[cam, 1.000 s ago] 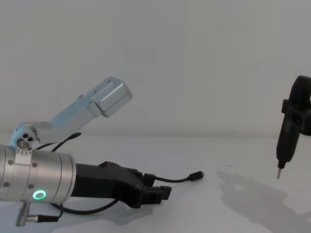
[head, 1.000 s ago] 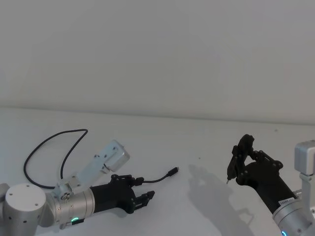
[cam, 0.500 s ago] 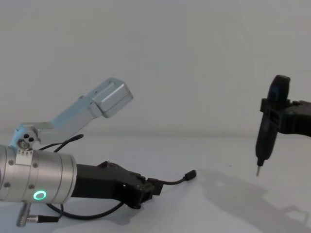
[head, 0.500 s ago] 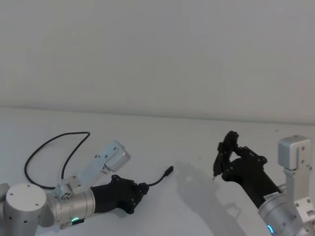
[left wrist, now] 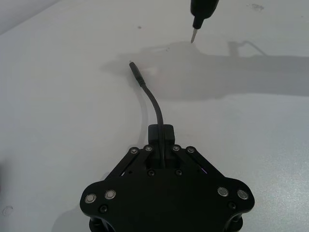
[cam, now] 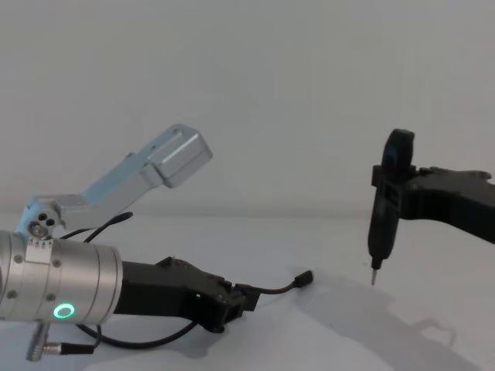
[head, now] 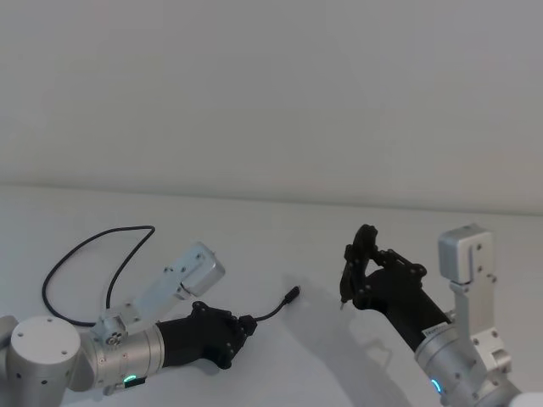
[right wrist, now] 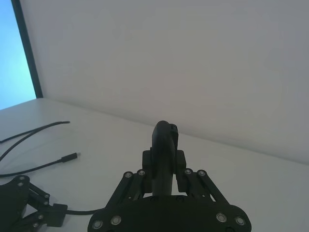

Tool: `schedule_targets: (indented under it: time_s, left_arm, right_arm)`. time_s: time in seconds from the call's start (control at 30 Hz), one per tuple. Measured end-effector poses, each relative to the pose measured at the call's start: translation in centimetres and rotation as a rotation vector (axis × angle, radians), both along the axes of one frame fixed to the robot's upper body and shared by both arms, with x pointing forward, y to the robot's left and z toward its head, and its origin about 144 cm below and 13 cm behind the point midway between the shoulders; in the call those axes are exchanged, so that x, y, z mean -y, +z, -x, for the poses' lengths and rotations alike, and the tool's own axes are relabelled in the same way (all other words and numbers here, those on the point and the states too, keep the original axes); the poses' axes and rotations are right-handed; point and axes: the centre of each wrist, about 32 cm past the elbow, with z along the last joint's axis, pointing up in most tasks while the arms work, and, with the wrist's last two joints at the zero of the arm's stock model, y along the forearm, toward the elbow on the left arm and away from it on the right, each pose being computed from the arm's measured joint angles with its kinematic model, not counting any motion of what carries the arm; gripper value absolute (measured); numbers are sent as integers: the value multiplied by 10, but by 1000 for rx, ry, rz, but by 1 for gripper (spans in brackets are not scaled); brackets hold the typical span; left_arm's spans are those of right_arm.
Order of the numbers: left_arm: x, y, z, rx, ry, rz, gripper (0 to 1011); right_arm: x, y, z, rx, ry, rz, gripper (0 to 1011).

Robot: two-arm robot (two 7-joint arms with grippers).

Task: Pick up the data cable with the one hand.

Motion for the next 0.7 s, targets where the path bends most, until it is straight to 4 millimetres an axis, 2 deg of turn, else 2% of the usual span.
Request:
schedule_targets:
  time_s: [0.7]
  left_arm:
    - [0, 0, 0, 0, 0, 0, 43]
  right_arm:
    - [-18, 0, -22, 23, 52, 54, 275]
